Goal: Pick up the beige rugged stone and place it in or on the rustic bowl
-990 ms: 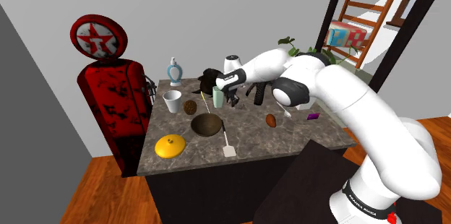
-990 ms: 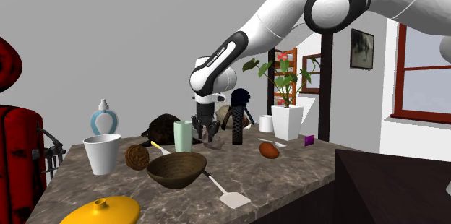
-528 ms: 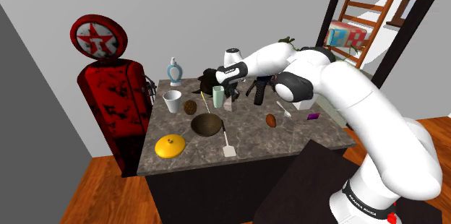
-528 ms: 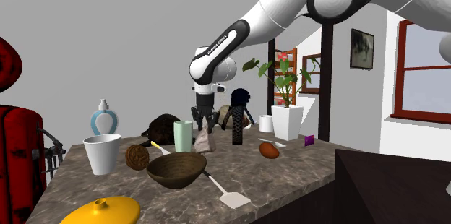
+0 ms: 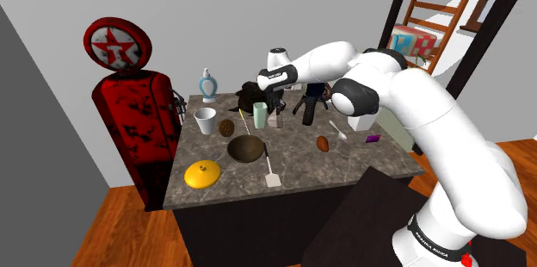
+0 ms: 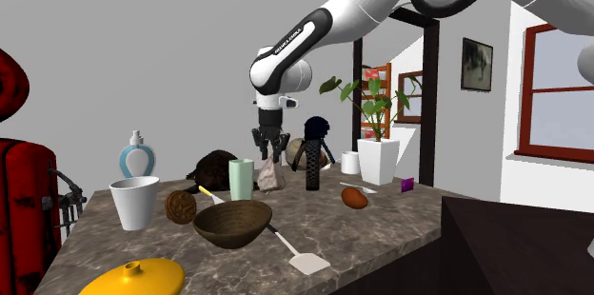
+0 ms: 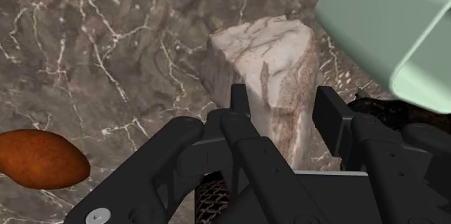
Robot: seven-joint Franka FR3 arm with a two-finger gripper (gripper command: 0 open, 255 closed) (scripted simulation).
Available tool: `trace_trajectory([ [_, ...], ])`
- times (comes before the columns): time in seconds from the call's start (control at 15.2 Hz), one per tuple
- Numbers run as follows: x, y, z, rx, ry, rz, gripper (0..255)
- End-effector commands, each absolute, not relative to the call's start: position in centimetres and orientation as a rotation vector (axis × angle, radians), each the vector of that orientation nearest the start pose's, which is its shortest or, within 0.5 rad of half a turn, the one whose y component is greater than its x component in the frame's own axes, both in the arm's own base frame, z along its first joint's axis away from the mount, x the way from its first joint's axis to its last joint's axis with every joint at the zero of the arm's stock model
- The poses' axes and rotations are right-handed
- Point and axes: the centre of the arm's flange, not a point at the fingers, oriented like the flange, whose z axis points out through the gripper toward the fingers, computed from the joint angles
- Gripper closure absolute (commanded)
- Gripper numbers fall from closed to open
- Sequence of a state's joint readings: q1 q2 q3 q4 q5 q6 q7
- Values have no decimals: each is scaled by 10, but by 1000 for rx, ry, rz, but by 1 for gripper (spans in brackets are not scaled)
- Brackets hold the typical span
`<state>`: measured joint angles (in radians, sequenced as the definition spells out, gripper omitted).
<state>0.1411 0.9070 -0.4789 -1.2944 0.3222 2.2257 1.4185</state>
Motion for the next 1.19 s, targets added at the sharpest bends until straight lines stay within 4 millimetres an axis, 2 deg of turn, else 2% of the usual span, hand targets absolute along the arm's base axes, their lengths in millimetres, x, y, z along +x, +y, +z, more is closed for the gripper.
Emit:
trace_trajectory([
  [0.0, 743, -150, 254, -2015, 2423, -246, 255],
  [1.12, 738, 75, 248, -2015, 2423, -246, 255],
])
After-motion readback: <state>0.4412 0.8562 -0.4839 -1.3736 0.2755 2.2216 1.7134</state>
